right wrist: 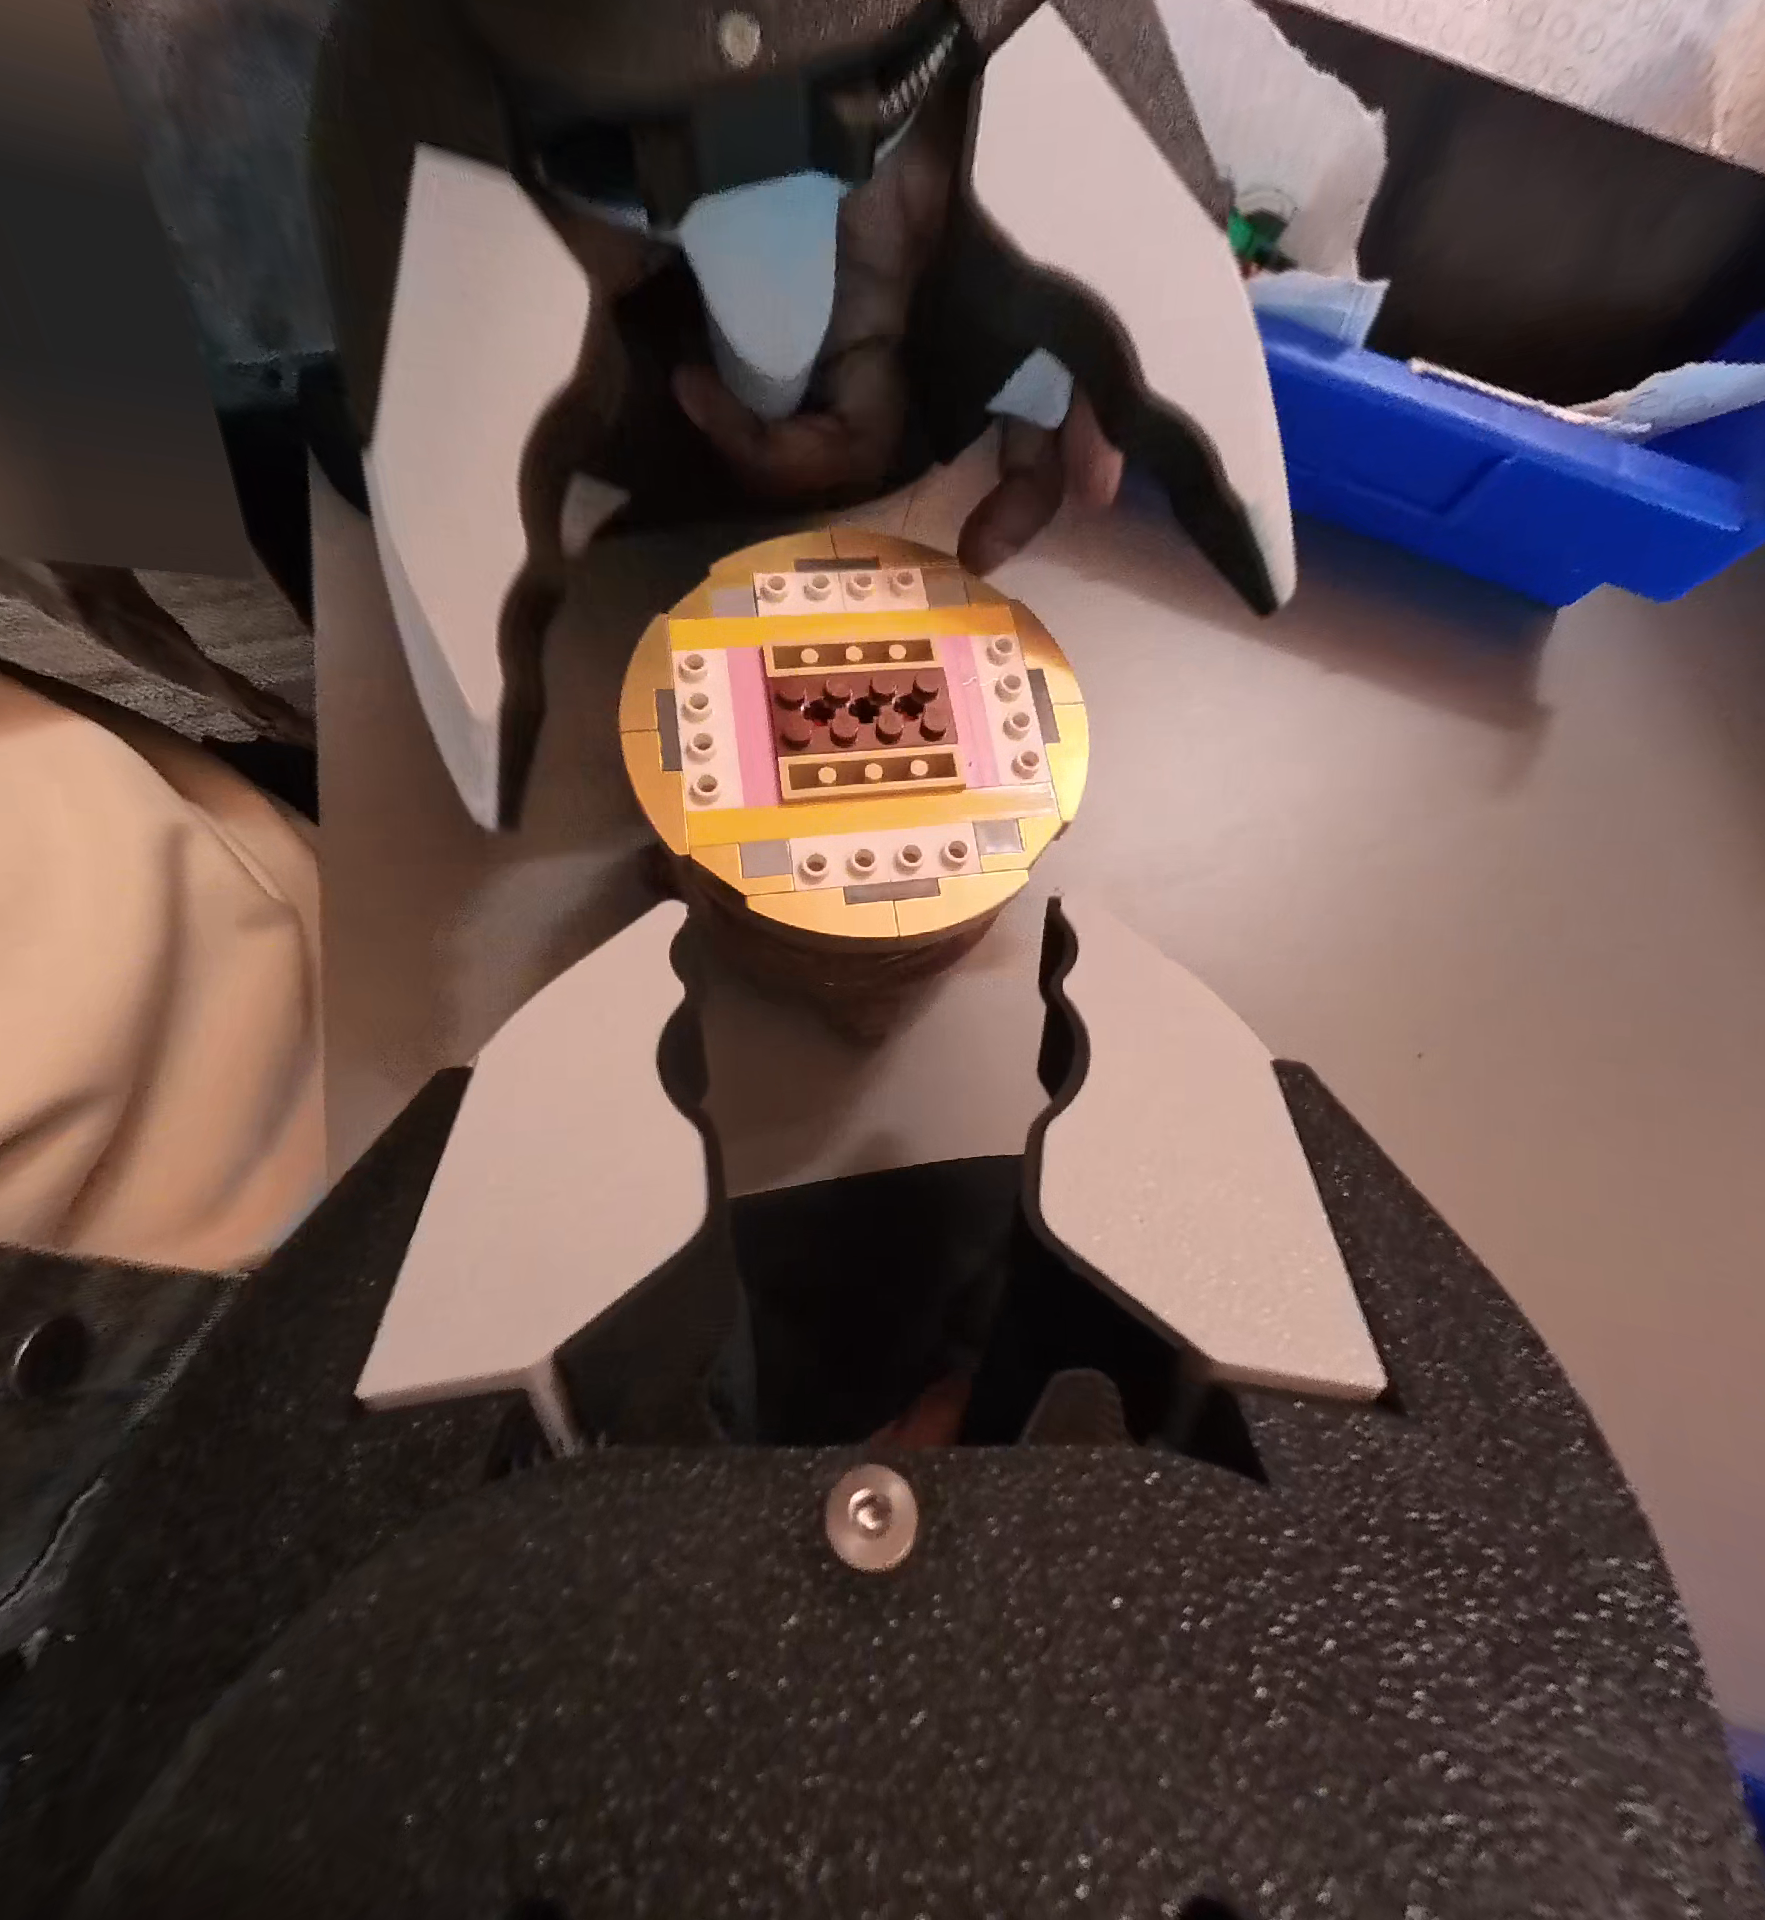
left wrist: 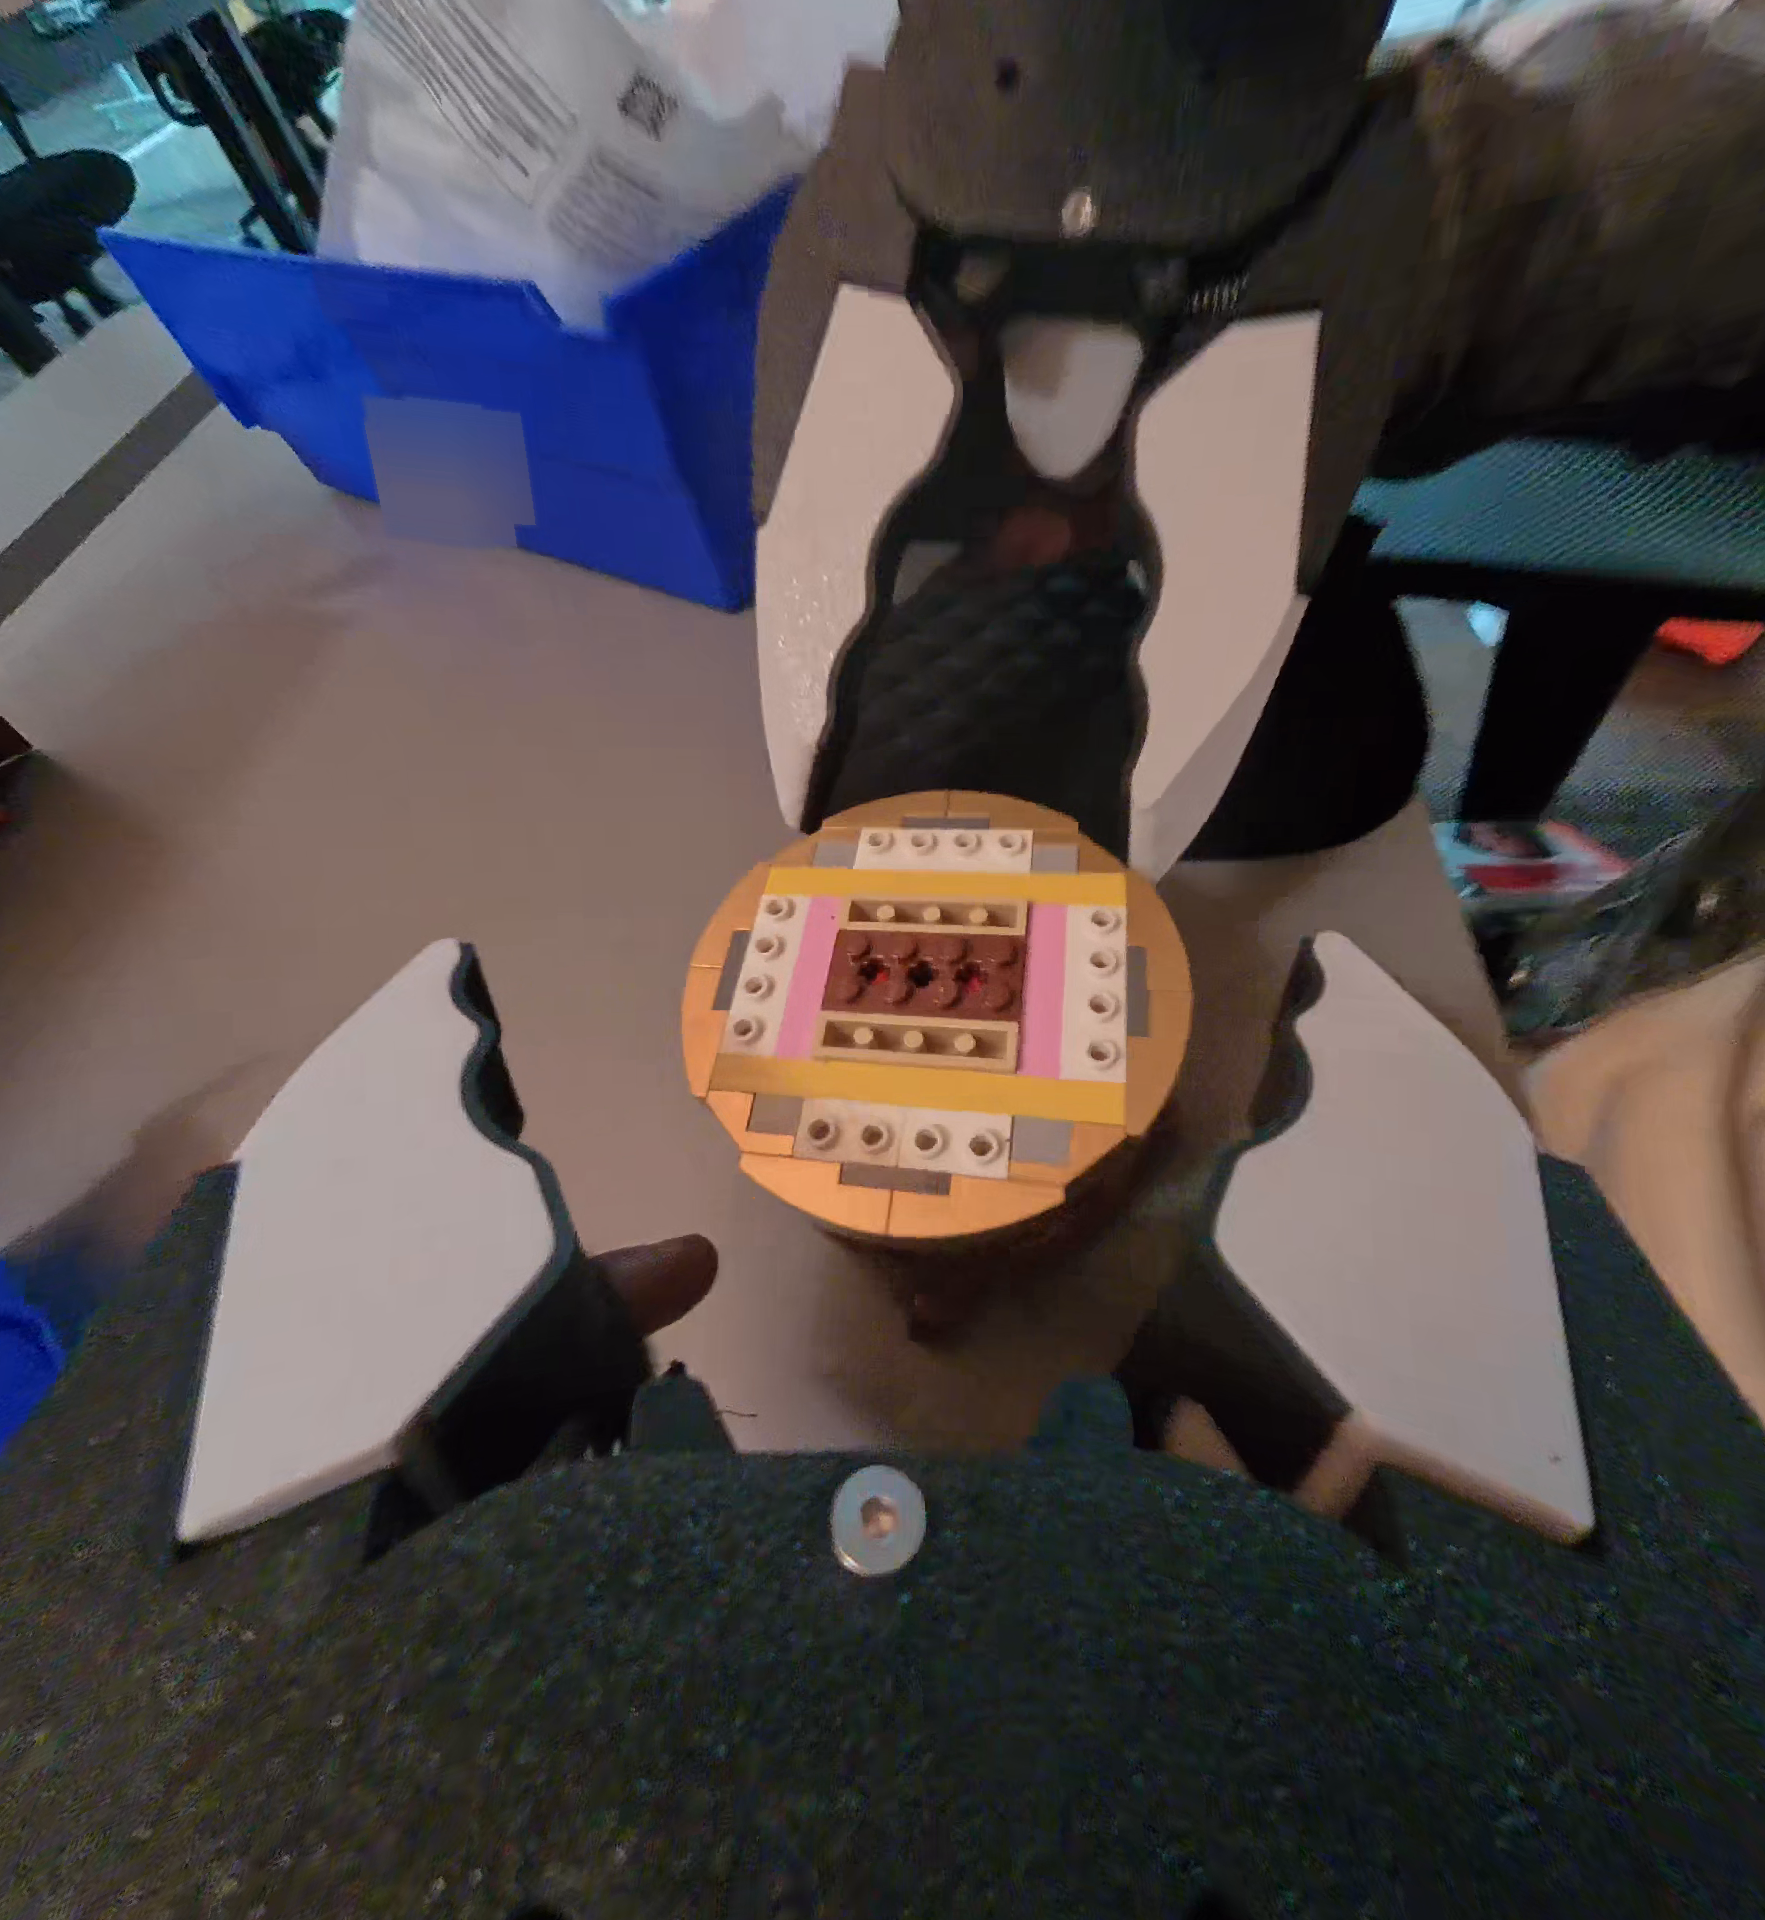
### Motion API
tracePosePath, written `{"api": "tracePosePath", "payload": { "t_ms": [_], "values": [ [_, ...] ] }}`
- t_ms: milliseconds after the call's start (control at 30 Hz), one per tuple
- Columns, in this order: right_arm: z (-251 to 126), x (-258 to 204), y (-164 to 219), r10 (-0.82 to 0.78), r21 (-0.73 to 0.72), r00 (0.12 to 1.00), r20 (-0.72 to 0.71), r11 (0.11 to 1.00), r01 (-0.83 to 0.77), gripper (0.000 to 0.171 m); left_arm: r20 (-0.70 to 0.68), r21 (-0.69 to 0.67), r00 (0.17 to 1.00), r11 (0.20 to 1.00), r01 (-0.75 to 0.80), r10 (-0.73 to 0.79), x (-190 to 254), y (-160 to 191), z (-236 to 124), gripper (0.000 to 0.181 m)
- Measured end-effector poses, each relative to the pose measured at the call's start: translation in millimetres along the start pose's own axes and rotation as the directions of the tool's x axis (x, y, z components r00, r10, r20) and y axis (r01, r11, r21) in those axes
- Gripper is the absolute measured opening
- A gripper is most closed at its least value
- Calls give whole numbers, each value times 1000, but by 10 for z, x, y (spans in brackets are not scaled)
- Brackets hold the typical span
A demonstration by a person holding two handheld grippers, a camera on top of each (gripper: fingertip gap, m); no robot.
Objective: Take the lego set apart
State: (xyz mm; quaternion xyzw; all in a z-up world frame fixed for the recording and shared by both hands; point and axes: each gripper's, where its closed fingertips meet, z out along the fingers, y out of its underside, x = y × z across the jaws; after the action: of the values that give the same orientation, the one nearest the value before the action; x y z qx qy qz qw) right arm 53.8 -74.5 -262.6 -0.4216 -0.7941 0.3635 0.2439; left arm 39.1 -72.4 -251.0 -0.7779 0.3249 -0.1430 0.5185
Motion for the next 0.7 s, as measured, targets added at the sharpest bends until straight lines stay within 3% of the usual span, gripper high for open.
{"api": "tracePosePath", "payload": {
  "t_ms": [100,200,300,367,433,533,567,600,633,667,700],
  "values": [
    [-84,-18,-81,-4,40,1000,2,999,4,62,-1,28,999,999,40,-40,-12,-90,-174,143],
    [-295,-20,-320,65,211,998,-3,975,-63,62,93,122,990,988,98,-109,-133,-217,-408,137],
    [-570,-2,-568,218,452,976,-4,871,-193,62,144,250,962,949,191,-232,-158,-315,-662,130],
    [-634,-77,-579,263,503,965,22,831,-238,69,131,226,953,945,238,-272,-42,-259,-746,122],
    [-563,-157,-435,253,456,967,1,861,-226,78,182,165,947,958,235,-264,26,-129,-779,107],
    [-362,-203,-174,238,368,971,-30,905,-211,85,260,110,936,970,215,-237,87,46,-761,58],
    [-308,-199,-131,237,368,971,-40,907,-207,73,257,109,939,972,206,-228,127,84,-735,28],
    [-281,-204,-114,230,369,972,-43,908,-199,46,256,120,942,974,192,-217,148,115,-706,6],
    [-278,-225,-128,212,379,977,-34,907,-184,11,254,120,945,976,181,-206,149,150,-674,0],
    [-296,-280,-175,173,406,985,-10,901,-154,0,234,105,951,977,183,-203,157,181,-641,0],
    [-314,-328,-209,134,430,991,2,894,-122,0,204,102,959,979,178,-196,181,179,-624,0]
  ]
}}
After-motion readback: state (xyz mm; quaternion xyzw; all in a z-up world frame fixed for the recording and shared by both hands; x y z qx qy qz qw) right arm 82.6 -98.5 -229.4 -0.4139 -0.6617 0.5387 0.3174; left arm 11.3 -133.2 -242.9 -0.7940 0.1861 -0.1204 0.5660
